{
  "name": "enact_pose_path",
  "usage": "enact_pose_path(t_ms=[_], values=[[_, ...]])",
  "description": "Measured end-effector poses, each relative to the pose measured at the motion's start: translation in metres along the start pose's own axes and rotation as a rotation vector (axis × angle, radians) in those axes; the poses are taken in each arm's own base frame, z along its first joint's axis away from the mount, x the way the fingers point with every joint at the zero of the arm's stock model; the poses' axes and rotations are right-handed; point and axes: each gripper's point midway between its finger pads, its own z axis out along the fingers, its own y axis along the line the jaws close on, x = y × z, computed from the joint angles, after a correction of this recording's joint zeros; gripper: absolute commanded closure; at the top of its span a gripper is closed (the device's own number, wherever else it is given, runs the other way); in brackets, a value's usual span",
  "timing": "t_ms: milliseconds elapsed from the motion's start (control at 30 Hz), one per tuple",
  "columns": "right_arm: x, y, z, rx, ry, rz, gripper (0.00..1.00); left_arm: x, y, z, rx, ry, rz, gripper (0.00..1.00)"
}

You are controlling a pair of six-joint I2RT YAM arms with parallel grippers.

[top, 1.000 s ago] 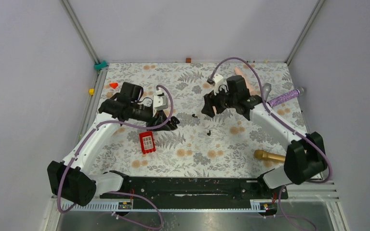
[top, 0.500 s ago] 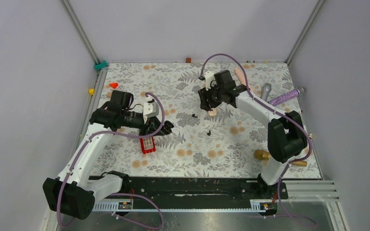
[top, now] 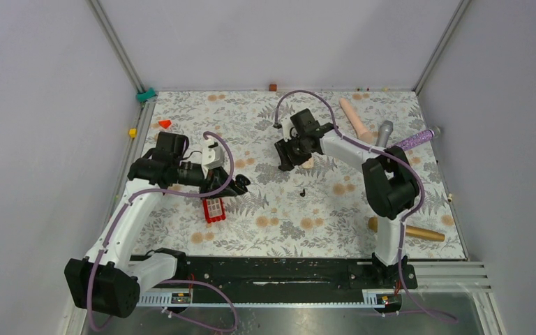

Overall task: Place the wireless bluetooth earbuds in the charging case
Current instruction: Adjust the left earbud at the center of the board.

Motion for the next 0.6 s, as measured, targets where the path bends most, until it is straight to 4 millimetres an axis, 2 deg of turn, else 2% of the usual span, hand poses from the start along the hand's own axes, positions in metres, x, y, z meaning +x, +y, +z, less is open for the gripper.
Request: enact_pose_path(t_ms=[167,400,600], values=[[0.004,-0.002,0.017,-0.007,0.055,0.061,0.45,0.0,0.001,0.0,0.007,-0.008,-0.007,1.0],[-0.014,-0.003,0.046,-0.029,0.092,0.178,0.46,0.0,0.003,-0.001,0.003,-0.014,-0.014,1.0],[-0.005,-0.001,0.05,-0.026,0.132,0.236,0.46,-0.001,0.003,-0.001,0.005,-0.02,-0.01,1.0]])
